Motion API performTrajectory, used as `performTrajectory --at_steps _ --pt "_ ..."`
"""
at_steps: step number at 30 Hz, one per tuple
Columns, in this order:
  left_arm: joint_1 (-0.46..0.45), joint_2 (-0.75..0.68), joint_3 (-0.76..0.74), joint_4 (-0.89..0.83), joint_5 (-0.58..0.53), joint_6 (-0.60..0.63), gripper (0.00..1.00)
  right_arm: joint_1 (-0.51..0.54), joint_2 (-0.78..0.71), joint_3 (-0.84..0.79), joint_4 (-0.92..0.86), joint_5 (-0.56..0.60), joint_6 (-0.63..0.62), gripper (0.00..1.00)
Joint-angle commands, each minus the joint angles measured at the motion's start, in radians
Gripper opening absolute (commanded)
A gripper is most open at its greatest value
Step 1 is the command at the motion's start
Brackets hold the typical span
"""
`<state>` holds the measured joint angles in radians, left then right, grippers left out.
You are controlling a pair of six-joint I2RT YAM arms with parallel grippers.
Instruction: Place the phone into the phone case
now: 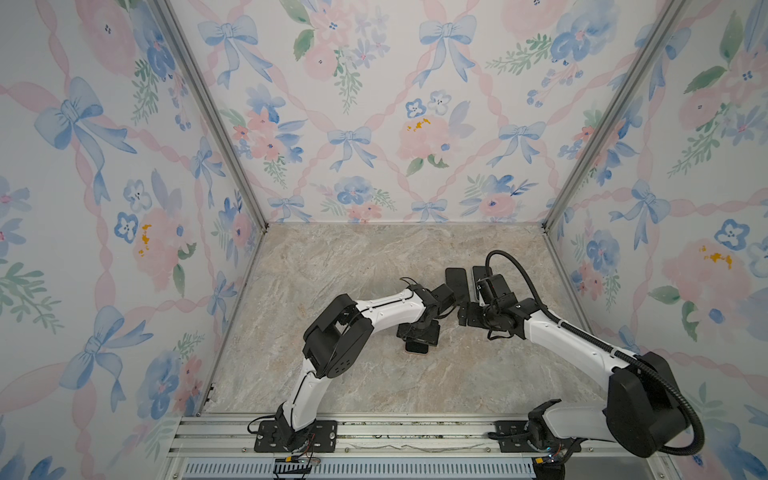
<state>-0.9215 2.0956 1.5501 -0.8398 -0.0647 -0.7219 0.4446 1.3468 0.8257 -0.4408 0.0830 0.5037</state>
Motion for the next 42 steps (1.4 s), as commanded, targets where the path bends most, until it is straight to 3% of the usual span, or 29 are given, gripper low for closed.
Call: performTrajectory --at_steps 1,19,30,42 --pt "0.009 0.036 0.033 0.001 -0.033 0.006 0.71 -0.011 0.011 0.006 -0.006 -0.002 -0.013 0.92" --pt "0.089 0.164 0.308 0.005 -0.103 0.044 0.62 -0.036 -0.047 0.012 -0.092 0.025 -0.036 0.93" --pt "0.144 0.293 0.511 0.005 -0.014 0.053 0.60 -0.042 -0.061 0.017 -0.117 0.037 -0.039 0.93" --pt "0.179 0.349 0.596 0.005 0.041 0.035 0.59 -0.045 -0.054 0.017 -0.116 0.035 -0.035 0.93"
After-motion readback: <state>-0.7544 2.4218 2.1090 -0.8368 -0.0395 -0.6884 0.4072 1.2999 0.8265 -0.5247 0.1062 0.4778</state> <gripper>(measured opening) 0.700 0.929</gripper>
